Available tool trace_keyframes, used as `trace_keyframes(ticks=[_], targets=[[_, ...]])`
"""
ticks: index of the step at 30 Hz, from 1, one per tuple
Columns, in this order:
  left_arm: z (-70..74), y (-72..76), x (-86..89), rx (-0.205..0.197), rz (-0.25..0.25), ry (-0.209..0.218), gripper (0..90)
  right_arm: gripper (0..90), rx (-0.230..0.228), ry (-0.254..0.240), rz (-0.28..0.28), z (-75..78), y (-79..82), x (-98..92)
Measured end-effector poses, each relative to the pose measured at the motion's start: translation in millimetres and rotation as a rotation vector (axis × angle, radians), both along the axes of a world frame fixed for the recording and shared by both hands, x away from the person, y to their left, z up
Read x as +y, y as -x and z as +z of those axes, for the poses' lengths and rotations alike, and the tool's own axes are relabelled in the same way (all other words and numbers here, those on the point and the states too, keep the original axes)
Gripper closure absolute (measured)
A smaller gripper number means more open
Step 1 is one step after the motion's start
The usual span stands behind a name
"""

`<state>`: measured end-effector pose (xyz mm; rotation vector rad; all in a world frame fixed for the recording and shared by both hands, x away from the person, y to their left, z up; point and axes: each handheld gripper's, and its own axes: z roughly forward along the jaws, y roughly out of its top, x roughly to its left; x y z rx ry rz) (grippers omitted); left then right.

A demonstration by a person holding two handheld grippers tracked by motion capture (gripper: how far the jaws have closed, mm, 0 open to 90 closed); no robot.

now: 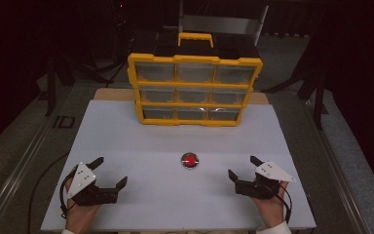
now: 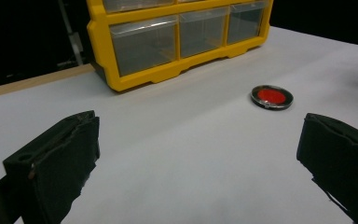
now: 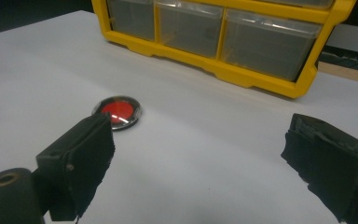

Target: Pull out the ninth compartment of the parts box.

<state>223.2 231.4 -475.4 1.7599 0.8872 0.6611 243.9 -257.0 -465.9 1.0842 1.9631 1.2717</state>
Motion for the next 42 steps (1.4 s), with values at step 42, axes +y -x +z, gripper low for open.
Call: trace_keyframes(ticks=[42], targets=[[-0.1, 1.0, -2.2, 0.002, 0.002, 0.009, 0.0, 8.4, -0.030, 0.022, 0.012, 35.7, -34.4, 31.3]])
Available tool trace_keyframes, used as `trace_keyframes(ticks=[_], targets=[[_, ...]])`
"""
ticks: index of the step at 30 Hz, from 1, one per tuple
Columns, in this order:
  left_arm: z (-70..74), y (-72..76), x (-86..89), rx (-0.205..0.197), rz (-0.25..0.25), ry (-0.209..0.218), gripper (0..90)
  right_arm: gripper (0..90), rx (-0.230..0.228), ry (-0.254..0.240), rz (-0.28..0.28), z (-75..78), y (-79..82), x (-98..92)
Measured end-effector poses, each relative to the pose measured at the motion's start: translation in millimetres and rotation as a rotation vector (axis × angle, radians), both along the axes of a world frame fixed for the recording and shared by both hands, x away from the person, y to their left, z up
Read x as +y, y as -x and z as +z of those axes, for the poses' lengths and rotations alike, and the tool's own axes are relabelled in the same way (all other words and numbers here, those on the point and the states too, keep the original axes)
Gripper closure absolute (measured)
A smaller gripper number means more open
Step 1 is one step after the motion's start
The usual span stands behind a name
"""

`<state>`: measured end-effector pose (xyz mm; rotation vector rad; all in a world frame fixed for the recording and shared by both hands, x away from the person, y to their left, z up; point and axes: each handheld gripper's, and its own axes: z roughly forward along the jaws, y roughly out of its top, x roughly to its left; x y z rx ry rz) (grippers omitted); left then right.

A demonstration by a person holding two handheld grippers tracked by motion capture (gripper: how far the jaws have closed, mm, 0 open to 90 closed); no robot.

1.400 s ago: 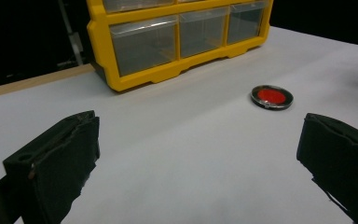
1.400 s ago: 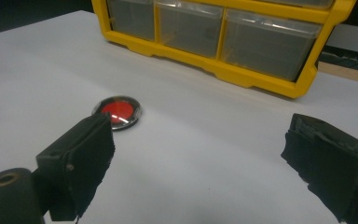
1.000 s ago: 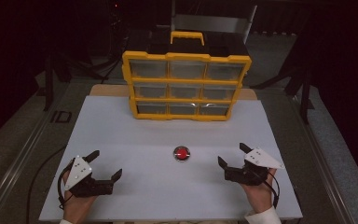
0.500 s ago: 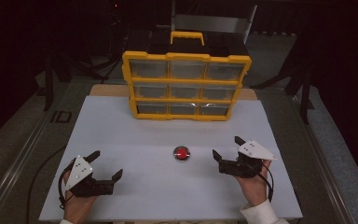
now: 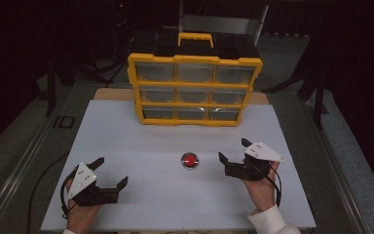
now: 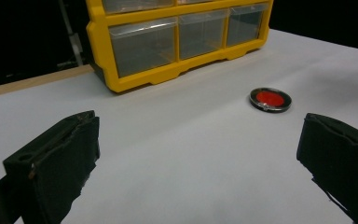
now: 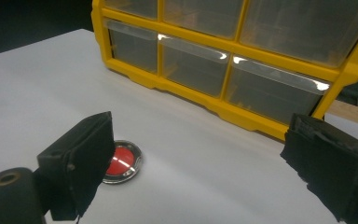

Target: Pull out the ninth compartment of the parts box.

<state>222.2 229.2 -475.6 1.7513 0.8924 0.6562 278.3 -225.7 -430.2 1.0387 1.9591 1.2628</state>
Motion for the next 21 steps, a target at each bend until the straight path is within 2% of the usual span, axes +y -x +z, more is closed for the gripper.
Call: trace_keyframes(ticks=[7, 12, 21], targets=[[-0.1, 0.0, -0.1, 0.000, 0.000, 0.000, 0.0, 8.4, 0.002, 0.007, 0.003, 0.8, -5.8, 2.1], [0.4, 0.1, 0.1, -0.002, -0.003, 0.005, 0.0, 8.3, 0.019, 0.016, 0.018, 2.7, -11.1, 4.8], [0.5, 0.1, 1.3, -0.002, 0.000, 0.018, 0.0, 8.3, 0.001, 0.039, 0.023, 12.5, -19.3, 11.1]])
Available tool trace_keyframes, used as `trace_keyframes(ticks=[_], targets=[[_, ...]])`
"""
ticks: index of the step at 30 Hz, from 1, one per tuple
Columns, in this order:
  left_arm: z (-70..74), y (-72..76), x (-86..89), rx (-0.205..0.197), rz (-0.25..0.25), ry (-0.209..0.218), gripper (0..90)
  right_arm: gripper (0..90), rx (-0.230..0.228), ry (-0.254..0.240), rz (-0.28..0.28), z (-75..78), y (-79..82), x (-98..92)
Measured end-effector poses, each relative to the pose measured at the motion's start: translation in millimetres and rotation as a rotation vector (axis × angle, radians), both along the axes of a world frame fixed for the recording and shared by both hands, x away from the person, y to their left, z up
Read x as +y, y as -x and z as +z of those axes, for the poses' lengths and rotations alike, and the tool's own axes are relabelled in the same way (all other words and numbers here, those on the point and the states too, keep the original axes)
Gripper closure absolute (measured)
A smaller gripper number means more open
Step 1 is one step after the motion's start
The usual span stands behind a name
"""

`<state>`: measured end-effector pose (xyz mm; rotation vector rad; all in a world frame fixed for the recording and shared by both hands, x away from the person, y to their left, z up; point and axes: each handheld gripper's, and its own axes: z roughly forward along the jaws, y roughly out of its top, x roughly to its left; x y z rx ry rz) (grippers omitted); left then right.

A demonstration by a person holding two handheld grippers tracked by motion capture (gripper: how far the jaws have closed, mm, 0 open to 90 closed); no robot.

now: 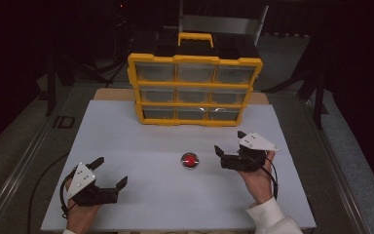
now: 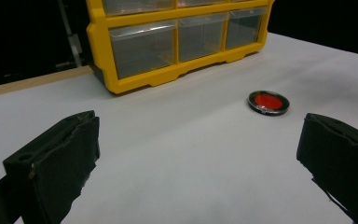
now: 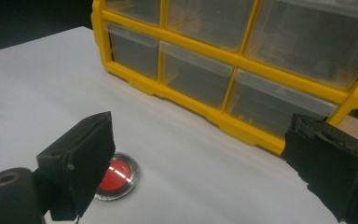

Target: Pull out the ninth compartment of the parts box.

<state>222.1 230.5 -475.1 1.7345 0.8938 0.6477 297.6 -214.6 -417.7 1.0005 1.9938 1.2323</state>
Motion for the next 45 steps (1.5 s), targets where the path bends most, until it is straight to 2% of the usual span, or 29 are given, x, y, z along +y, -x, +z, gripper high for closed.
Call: trace_keyframes(ticks=[15, 28, 32, 37, 45], targets=[[-0.4, -0.2, -0.7, 0.004, -0.001, -0.005, 0.0, 8.3, -0.026, 0.003, -0.010, 16.4, -17.2, 7.4], [-1.4, -0.9, -0.7, 0.004, -0.002, -0.007, 0.0, 8.3, -0.019, 0.020, -0.023, 18.6, -32.4, 14.5], [-1.3, -0.8, -0.5, 0.004, -0.001, -0.007, 0.0, 8.3, -0.034, 0.017, -0.028, 24.6, -41.1, 17.4], [-1.3, -0.8, -0.1, 0.004, 0.000, -0.008, 0.0, 8.3, -0.031, 0.022, -0.039, 28.1, -52.3, 19.2], [-1.4, -0.7, -0.8, 0.003, -0.003, -0.013, 0.0, 8.3, -0.007, 0.034, -0.057, 22.4, -70.6, 20.9]])
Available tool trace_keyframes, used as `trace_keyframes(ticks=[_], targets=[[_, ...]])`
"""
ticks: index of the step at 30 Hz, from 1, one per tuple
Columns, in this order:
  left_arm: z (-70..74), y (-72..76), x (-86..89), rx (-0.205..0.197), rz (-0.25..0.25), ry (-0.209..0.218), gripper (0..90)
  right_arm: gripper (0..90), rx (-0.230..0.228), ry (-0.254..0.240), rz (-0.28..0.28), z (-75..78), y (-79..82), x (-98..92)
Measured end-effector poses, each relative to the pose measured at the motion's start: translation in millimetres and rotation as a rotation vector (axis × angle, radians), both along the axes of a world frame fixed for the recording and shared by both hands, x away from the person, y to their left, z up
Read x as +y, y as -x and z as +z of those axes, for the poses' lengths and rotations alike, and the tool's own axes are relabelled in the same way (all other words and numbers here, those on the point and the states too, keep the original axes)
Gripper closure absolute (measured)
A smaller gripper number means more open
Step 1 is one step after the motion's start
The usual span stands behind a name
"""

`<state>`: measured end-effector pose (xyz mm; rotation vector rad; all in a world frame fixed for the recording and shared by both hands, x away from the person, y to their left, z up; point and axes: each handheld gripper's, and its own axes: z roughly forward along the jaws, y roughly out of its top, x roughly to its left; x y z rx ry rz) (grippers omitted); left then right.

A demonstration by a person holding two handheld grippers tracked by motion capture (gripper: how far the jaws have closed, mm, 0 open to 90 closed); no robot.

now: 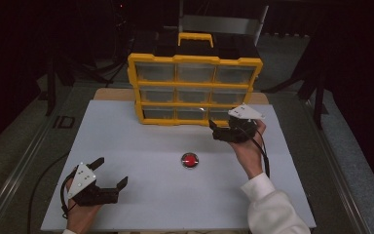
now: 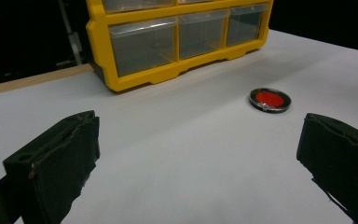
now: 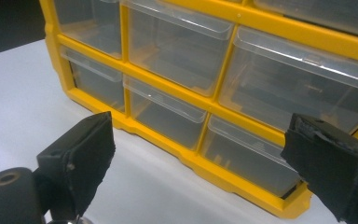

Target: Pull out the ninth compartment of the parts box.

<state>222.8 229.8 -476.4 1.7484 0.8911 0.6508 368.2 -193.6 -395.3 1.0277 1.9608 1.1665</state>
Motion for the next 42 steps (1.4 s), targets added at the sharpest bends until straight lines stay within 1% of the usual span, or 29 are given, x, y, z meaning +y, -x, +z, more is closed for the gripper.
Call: trace_keyframes(ticks=[5, 6, 12, 13, 17, 20, 21, 23, 26, 29, 30, 31, 32, 34, 36, 37, 39, 42], targets=[[-0.1, -0.1, 0.3, 0.002, 0.002, -0.004, 0.0, 8.3, -0.006, 0.009, -0.002, -4.6, -8.7, 2.5], [-0.1, -0.1, 0.5, 0.002, 0.002, -0.004, 0.0, 8.3, -0.007, 0.017, -0.004, -5.2, -10.5, 3.0], [-0.1, -0.1, 0.5, 0.001, 0.002, -0.005, 0.0, 8.3, -0.015, 0.026, -0.006, -4.9, -18.1, 5.5], [-0.4, -0.2, 0.2, 0.004, 0.003, -0.004, 0.0, 8.3, -0.019, 0.033, -0.007, -5.0, -22.1, 6.2], [-0.2, -0.1, 0.3, 0.002, 0.003, -0.004, 0.0, 8.3, -0.019, 0.022, -0.014, -5.7, -28.3, 8.4], [-0.3, -0.1, 0.7, 0.003, 0.005, -0.005, 0.0, 8.4, -0.019, 0.026, -0.013, -6.2, -31.3, 10.2], [-0.4, -0.1, 0.9, 0.004, 0.005, -0.004, 0.0, 8.4, -0.020, 0.045, -0.014, -7.8, -34.0, 12.5], [-0.4, 0.0, 0.9, 0.003, 0.006, -0.005, 0.0, 8.4, -0.020, 0.061, -0.013, -9.5, -36.0, 13.5], [-0.5, -0.1, 0.9, 0.003, 0.005, -0.005, 0.0, 8.4, -0.015, 0.062, -0.019, -11.9, -40.5, 13.4], [-0.5, -0.1, 1.1, 0.003, 0.005, -0.005, 0.0, 8.4, -0.015, 0.073, -0.020, -13.5, -43.7, 13.2], [-0.5, -0.1, 1.1, 0.003, 0.005, -0.005, 0.0, 8.4, -0.014, 0.085, -0.022, -14.4, -44.9, 13.5], [-0.5, -0.2, 1.6, 0.003, 0.005, -0.004, 0.0, 8.4, -0.015, 0.112, -0.026, -17.0, -47.4, 14.2], [-0.6, -0.3, 1.5, 0.004, 0.006, -0.005, 0.0, 8.4, -0.013, 0.116, -0.024, -18.7, -49.0, 14.1], [-0.6, -0.1, 1.1, 0.004, 0.005, -0.006, 0.0, 8.4, 0.003, 0.123, -0.027, -22.2, -52.0, 13.9], [-0.7, -0.2, 1.1, 0.005, 0.004, -0.006, 0.0, 8.4, 0.007, 0.128, -0.028, -23.8, -53.8, 13.5], [-0.9, -0.4, 1.2, 0.005, 0.005, -0.005, 0.0, 8.8, 0.022, 0.132, -0.032, -26.1, -56.5, 12.9], [-1.1, -0.6, 1.1, 0.005, 0.006, -0.002, 0.0, 8.8, 0.030, 0.144, -0.031, -27.5, -58.6, 12.1], [-1.3, -0.7, 1.1, 0.007, 0.005, -0.003, 0.0, 8.8, 0.034, 0.182, -0.037, -29.2, -61.1, 12.9]])
